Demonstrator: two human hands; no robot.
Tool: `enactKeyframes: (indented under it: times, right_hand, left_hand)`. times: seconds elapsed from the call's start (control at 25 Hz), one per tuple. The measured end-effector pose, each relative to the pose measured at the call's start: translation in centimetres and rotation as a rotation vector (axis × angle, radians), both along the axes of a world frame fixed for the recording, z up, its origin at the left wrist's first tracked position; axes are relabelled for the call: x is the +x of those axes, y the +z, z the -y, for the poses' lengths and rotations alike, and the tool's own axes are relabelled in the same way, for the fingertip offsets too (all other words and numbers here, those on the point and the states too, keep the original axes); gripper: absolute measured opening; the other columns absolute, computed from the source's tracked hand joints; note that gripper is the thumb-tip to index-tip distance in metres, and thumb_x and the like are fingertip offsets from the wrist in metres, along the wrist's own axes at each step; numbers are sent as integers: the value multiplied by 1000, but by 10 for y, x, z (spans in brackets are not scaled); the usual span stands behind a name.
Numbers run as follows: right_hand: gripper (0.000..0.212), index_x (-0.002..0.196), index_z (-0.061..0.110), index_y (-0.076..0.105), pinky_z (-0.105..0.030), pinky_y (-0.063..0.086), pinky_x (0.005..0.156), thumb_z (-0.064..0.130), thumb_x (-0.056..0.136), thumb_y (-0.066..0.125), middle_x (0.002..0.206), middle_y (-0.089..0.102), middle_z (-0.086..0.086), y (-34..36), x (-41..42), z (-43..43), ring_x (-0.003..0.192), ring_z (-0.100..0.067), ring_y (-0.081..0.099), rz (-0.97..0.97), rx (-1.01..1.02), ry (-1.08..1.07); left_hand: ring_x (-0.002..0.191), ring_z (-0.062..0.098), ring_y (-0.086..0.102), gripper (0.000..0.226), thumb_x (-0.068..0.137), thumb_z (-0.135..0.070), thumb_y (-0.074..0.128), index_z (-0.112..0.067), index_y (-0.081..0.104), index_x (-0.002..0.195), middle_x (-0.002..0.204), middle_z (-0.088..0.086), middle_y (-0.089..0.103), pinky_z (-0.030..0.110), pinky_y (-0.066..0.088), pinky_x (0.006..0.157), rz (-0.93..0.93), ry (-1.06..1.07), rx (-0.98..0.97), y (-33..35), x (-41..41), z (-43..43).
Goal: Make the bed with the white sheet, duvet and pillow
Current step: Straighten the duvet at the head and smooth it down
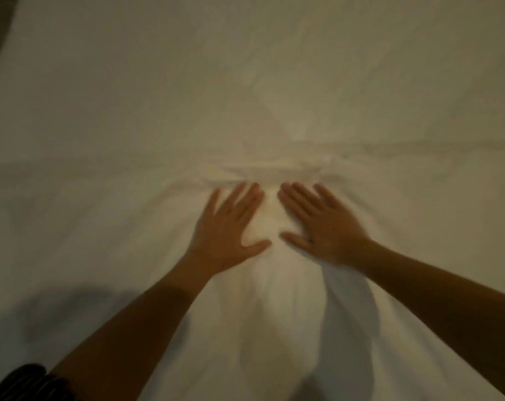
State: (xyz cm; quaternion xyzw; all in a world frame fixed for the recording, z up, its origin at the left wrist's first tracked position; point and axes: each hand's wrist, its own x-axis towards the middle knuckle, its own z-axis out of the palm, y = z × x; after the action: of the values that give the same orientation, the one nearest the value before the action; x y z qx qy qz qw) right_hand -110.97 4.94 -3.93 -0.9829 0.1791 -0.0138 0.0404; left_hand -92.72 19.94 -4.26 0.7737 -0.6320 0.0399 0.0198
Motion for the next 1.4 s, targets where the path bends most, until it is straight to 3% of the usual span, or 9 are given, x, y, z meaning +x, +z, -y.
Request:
enactKeyframes:
  times: [0.16,0.28,0.36,0.52,0.72,0.84,0.96,1.16,1.4]
  right_hand:
    - [75,146,1,27,-40,6,115,54,94,20,154,24,-17,-8,-6,32,143,-29,21,-14,121,-240]
    - [74,144,0,34,-44,9,114,54,92,30,151,32,-18,-5,-14,-36,141,-30,27,42,154,-116]
    - [80,145,1,30,-45,10,116,60,91,33,153,28,-17,-3,-42,-79,144,-28,20,-17,210,-32]
    - [94,145,2,27,-46,17,114,73,83,38,151,33,-15,1,-145,-169,146,-24,6,-130,235,269]
    - [99,146,3,23,-43,14,117,74,81,43,153,23,-14,1,-120,-144,144,-25,17,-11,177,-26]
    - [98,143,-1,35,-46,17,114,73,79,43,151,30,-17,-5,-155,-177,144,-26,17,-163,202,43]
    - [94,142,3,39,-42,23,112,76,82,42,154,27,-10,1,-207,-213,142,-24,27,-115,231,82]
    - [80,145,5,34,-40,23,114,63,90,42,154,28,-10,9,-178,-127,143,-22,24,-3,188,0]
    - [75,146,5,33,-40,21,116,60,94,34,153,29,-12,-2,-154,2,144,-23,22,-2,58,145]
  left_hand:
    - [143,26,21,84,89,-67,20,-10,23,150,156,9,21,46,2,114,37,384,45,-7,10,1]
    - [141,26,28,83,92,-67,20,-4,30,146,153,12,28,48,10,114,-104,194,88,-2,-58,-40]
    - [142,23,25,93,85,-73,31,-2,31,145,153,13,29,49,15,113,-204,121,173,5,-105,-85]
    - [145,23,18,116,69,-81,49,-5,17,150,157,9,16,45,14,114,-226,-55,315,14,-163,-181]
    - [145,26,11,119,67,-84,42,-2,13,148,155,14,18,49,10,115,-142,34,225,15,-133,-139]
    - [146,26,13,117,69,-84,44,2,23,146,154,17,22,51,15,114,-264,-48,289,5,-170,-157]
    - [145,24,15,113,71,-84,42,-2,24,147,156,12,19,45,13,115,-258,-133,284,3,-198,-190]
    - [145,22,13,92,84,-69,42,-4,24,147,156,12,19,43,10,117,-227,-95,157,14,-162,-114]
    - [145,25,17,83,88,-65,34,-8,27,149,156,11,22,47,11,115,-137,-35,156,5,-165,12]
